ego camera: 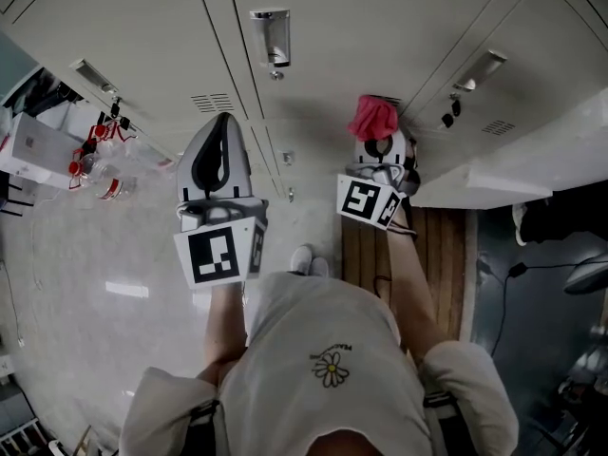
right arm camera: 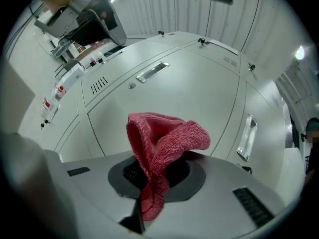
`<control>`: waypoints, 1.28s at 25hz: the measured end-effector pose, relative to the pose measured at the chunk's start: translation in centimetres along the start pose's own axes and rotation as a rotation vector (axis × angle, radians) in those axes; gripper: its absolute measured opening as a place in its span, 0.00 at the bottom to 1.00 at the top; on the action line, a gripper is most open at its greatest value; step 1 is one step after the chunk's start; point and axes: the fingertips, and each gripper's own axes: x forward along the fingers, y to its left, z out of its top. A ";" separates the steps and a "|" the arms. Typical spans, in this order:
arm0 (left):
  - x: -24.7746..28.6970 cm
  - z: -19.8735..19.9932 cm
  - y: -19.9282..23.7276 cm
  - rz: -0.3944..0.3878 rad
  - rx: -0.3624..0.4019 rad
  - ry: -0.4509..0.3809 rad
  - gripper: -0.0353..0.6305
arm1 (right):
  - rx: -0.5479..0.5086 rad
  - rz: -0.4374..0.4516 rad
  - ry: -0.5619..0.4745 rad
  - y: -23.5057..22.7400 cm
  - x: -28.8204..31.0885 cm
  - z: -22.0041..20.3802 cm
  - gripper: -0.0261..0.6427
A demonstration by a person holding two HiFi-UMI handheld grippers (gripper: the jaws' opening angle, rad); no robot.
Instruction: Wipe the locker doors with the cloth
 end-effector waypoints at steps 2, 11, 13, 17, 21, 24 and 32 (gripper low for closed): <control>0.2 0.1 -0.3 -0.013 -0.001 -0.008 0.08 | -0.002 -0.023 0.025 -0.9 -0.2 -1.0 0.08; 0.6 0.1 -1.5 -0.055 -0.008 -0.011 0.08 | -0.008 -0.089 0.104 -3.9 -1.0 -4.1 0.08; 0.7 0.1 -1.6 -0.059 -0.007 -0.010 0.08 | -0.005 -0.096 0.111 -4.1 -1.1 -4.4 0.08; 0.7 0.2 -1.3 -0.056 -0.007 -0.009 0.08 | -0.007 -0.110 0.125 -4.7 -1.3 -4.9 0.08; 0.7 0.1 -1.1 -0.055 -0.007 -0.011 0.08 | -0.003 -0.122 0.141 -5.1 -1.4 -5.5 0.08; 0.7 0.1 -1.2 -0.057 -0.007 -0.009 0.08 | -0.008 -0.126 0.145 -5.2 -1.4 -5.6 0.08; 0.6 0.2 -1.2 -0.058 -0.005 -0.012 0.08 | -0.012 -0.138 0.152 -5.4 -1.5 -5.6 0.08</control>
